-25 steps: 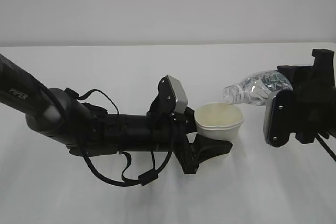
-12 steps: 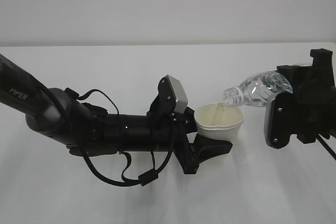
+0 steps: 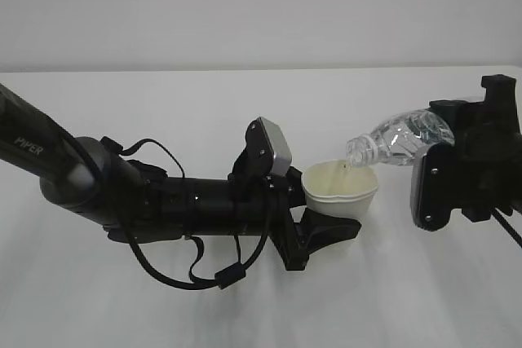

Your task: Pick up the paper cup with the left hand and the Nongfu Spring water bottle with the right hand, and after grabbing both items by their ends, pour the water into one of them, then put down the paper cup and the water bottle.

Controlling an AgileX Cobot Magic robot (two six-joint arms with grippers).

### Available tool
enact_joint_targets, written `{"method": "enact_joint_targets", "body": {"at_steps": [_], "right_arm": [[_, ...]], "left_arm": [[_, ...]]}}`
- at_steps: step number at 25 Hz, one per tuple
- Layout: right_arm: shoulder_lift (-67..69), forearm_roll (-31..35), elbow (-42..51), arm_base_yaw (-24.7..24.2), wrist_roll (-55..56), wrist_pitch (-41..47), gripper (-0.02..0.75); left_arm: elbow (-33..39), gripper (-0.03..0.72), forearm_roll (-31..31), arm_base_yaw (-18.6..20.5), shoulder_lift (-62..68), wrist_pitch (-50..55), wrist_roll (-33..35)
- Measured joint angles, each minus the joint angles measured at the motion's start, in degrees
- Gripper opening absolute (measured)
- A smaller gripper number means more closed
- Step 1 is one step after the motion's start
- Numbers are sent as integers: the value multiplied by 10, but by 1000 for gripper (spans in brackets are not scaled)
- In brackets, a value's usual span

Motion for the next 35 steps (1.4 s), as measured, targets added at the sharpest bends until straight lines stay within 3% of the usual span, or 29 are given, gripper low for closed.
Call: {"method": "enact_joint_targets", "body": {"at_steps": [35], "right_arm": [[0,0,0,0,-10,-6,392]], "left_arm": [[0,445,0,0,1,0,0]]}}
